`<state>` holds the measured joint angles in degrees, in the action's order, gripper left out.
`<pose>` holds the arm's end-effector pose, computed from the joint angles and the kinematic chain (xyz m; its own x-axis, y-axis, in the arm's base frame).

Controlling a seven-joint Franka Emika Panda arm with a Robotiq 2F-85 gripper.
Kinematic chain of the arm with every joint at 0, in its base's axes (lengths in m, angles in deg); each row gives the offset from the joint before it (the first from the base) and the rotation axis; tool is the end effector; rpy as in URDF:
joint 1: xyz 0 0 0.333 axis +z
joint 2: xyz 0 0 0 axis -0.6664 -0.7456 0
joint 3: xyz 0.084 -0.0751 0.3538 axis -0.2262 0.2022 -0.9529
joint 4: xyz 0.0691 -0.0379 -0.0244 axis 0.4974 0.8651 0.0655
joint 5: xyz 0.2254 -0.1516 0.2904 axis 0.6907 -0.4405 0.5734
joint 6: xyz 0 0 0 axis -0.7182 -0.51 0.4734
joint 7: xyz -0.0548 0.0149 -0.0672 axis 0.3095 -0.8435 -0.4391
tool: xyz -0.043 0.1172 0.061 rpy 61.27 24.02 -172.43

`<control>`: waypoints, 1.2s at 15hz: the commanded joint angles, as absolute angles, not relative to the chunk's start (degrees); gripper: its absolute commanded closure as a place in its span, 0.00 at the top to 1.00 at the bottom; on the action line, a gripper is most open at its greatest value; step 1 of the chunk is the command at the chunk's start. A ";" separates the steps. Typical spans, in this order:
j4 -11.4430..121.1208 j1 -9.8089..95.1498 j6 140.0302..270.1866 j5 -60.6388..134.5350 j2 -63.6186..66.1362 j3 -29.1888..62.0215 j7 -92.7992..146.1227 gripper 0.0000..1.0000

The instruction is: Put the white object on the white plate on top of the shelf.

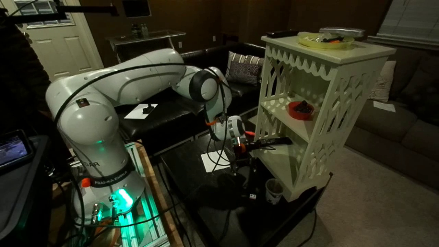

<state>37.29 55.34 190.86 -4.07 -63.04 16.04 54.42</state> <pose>0.6288 0.0598 -0.1600 0.2476 0.6332 -0.7333 0.9471 -0.3178 0.0454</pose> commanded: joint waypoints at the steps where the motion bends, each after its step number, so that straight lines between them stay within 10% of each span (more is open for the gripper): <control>1: 34.53 54.37 189.28 -4.46 -65.12 15.18 55.28 1.00; 18: 32.01 46.66 195.83 -1.46 -67.82 14.00 57.12 1.00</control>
